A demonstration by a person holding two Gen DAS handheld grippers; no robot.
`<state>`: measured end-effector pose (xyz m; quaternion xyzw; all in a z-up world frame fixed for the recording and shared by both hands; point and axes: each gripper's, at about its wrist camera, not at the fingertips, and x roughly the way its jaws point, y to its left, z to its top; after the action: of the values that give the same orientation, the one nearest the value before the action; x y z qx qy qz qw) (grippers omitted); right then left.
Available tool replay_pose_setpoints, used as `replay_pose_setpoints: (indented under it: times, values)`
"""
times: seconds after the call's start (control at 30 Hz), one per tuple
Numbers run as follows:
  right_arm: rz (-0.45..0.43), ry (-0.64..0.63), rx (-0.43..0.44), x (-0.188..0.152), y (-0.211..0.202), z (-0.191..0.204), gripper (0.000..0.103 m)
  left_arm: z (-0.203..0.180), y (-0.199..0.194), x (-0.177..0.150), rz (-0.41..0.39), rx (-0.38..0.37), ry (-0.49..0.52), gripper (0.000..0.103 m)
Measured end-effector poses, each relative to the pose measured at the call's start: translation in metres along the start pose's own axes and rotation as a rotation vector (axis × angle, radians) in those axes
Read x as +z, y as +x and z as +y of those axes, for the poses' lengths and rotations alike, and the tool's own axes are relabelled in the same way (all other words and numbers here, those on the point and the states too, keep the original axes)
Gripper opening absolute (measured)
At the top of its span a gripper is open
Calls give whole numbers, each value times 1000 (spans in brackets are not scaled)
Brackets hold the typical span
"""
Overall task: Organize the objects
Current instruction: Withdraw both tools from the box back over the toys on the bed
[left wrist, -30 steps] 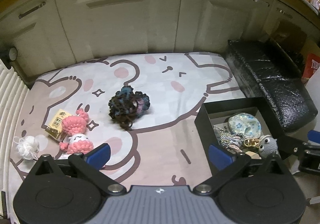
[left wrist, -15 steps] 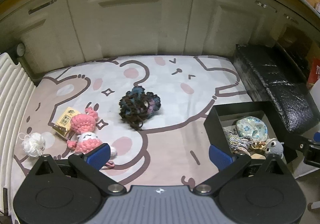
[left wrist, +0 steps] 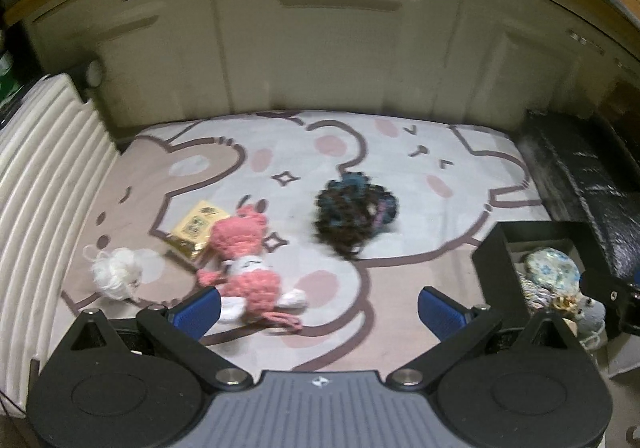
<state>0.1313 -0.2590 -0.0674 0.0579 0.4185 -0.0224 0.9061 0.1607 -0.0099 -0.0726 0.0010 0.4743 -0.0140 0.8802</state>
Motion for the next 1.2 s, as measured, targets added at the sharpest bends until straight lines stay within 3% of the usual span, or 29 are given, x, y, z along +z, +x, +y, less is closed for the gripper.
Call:
replay_pose_setpoints:
  times: [0.47,0.77,1.2]
  values:
    - [3,-89,97,6,11,69,103,69,-7,-6,-27,61,-106,103]
    - [-10,-85,114,8,14,94,103,94,-12,-11,-66,83,-134,103]
    - [-43,-55,175,15,22,107,103,116,-1,-13,-83,28,-237,103]
